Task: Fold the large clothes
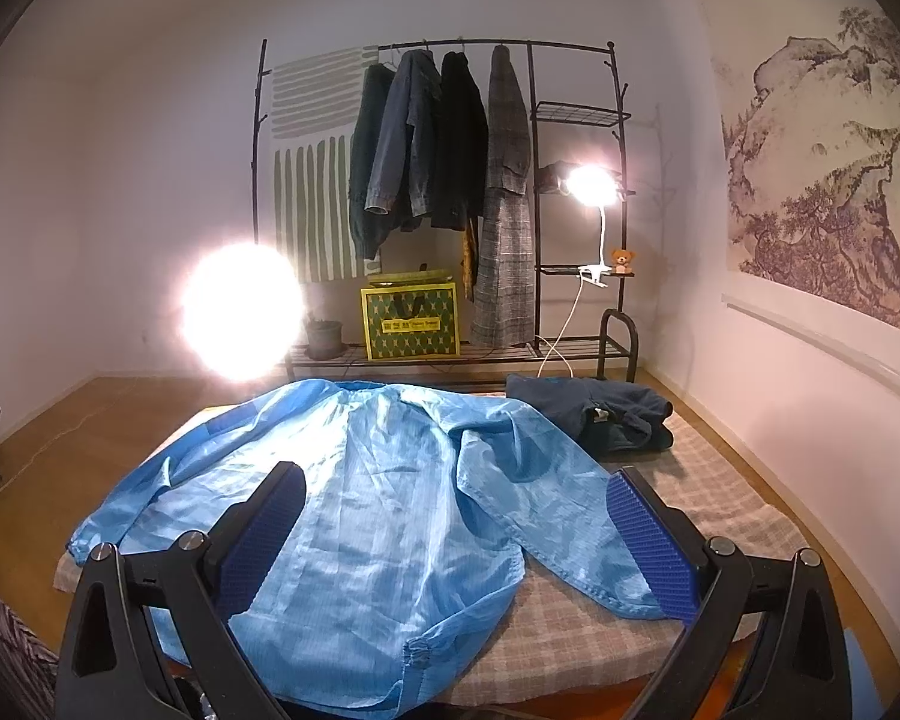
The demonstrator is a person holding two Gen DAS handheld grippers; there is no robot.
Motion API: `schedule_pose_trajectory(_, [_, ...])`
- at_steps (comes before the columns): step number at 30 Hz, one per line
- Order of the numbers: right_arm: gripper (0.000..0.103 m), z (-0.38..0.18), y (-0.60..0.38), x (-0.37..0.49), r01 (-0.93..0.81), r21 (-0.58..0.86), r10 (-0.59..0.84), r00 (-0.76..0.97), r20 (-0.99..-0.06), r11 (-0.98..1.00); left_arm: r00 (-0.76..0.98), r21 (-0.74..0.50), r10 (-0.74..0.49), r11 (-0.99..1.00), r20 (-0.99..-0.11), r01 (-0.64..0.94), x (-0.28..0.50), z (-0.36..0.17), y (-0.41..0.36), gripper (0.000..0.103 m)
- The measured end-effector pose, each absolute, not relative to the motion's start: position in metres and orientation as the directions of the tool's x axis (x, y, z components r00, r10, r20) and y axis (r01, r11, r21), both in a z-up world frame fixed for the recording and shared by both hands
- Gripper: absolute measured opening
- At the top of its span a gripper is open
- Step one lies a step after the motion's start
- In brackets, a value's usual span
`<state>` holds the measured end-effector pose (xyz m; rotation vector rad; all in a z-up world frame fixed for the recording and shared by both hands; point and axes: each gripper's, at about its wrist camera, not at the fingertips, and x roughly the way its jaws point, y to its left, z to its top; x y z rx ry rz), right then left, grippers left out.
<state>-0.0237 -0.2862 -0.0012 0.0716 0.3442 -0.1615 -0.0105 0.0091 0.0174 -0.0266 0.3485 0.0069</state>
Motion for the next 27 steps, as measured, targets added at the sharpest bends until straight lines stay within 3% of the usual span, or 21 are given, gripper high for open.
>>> schedule_pose_trajectory(27, [0.102,0.000,-0.268,0.003,0.129,0.045,-0.106,0.933,-0.344,0.991,0.930,-0.016,0.022,0.999,-0.368,-0.030,0.013,0.009,0.017,0.103])
